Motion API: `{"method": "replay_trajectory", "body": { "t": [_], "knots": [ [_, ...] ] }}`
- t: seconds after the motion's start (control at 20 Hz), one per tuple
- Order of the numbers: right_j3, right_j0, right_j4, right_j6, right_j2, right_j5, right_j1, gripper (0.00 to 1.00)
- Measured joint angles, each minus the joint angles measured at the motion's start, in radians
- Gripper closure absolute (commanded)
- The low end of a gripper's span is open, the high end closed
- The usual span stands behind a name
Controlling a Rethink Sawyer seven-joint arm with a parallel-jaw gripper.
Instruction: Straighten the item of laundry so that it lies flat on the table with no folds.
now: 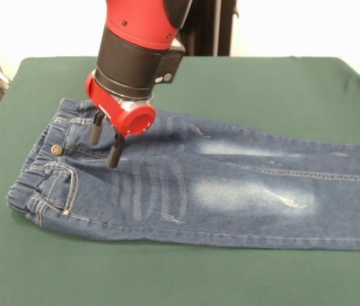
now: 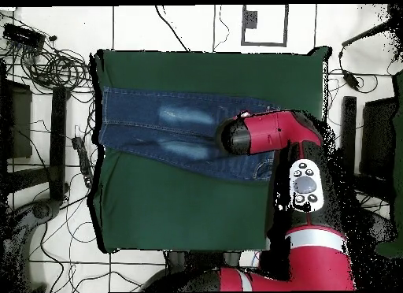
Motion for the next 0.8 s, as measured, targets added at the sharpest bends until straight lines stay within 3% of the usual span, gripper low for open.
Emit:
{"method": "replay_trajectory", "body": {
  "t": [0.8],
  "knots": [
    [0.093, 0.0, 0.001, 0.0, -0.095, 0.0, 0.016, 0.0]
  ]
}}
